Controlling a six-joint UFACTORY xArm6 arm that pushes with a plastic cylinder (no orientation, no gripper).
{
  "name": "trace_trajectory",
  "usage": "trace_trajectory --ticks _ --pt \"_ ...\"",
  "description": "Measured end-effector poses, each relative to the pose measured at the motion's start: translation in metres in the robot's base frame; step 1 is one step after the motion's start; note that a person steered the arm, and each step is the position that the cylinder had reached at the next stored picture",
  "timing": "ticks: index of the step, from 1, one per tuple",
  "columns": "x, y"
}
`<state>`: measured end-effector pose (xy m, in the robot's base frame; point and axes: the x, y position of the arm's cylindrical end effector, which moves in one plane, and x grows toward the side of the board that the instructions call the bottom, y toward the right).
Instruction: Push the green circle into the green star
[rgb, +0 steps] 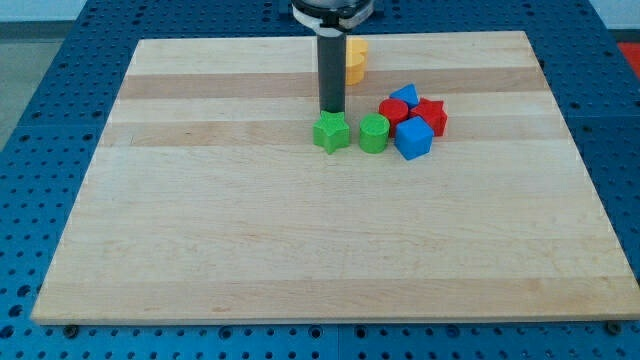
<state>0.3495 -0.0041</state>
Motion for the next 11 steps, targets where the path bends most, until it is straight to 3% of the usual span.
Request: trace_trajectory --ticks 5,8,11 --pt "0.015 0.096" --pt "0.054 0.090" --pt "0.058 0.055"
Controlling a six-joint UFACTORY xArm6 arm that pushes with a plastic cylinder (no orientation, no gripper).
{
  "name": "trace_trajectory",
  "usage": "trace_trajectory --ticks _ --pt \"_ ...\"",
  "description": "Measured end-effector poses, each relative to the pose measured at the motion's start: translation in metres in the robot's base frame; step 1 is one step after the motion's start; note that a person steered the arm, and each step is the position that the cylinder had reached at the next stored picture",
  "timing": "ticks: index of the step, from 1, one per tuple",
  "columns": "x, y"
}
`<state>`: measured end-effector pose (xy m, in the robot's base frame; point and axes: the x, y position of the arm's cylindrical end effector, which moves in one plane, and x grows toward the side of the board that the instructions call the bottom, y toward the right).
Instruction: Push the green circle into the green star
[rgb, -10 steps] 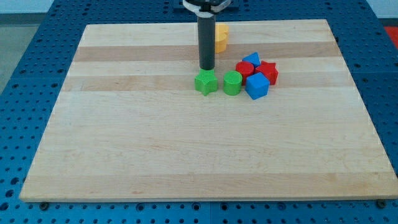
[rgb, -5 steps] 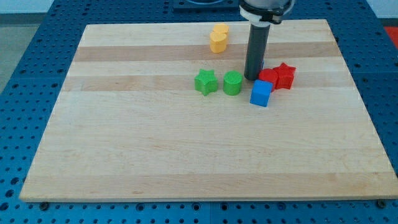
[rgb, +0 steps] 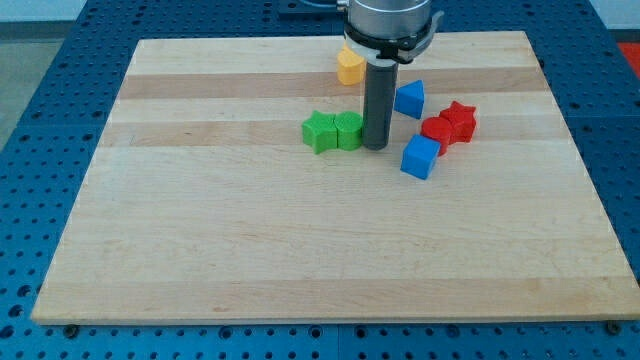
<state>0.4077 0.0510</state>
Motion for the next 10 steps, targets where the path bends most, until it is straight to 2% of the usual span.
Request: trace_trajectory --ticks 4,8,10 --pt "-0.011 0.047" --pt "-0.055 0.007" --pt "-0.096 0.011"
